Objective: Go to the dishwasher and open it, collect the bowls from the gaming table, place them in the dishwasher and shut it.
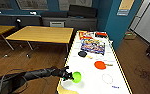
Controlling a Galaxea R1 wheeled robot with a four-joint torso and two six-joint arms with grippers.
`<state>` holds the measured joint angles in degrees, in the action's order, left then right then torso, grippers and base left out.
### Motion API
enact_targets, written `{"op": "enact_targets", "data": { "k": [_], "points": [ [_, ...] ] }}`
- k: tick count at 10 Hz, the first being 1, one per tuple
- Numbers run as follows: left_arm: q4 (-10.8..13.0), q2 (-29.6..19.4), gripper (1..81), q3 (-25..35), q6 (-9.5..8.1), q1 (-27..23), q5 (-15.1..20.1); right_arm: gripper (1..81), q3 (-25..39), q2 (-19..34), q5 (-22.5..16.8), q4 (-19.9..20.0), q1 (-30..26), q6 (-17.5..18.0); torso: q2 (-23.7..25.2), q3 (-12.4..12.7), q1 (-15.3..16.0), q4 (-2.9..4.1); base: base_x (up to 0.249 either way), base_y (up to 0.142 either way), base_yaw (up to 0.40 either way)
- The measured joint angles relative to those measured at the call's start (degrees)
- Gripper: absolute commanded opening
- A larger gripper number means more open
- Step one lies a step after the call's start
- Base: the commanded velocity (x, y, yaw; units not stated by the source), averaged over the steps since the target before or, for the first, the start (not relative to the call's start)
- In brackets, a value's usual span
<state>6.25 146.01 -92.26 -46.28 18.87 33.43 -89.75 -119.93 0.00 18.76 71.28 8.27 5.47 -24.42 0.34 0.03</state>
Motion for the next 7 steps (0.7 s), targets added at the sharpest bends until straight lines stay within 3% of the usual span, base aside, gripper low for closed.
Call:
{"op": "enact_targets", "data": {
  "k": [3,5,7],
  "points": [
    [3.6,-15.2,1.0,9.7,0.0,3.8,0.0,1.0,0.9,-0.6,0.4,-2.5,1.8,-0.3,0.0,0.0,0.0,0.0,0.0,0.0,0.0],
    [6.5,-19.6,1.0,13.6,0.0,11.9,-0.9,1.0,0.9,-0.7,1.0,-2.9,3.0,-0.3,0.0,0.0,0.0,0.0,0.0,0.0,0.0],
    [10.2,-22.1,1.0,14.8,0.0,20.9,-4.3,1.0,0.9,-0.7,1.2,-3.0,3.6,-0.3,0.0,0.2,0.0,0.0,0.0,0.0,0.0]
  ]
}}
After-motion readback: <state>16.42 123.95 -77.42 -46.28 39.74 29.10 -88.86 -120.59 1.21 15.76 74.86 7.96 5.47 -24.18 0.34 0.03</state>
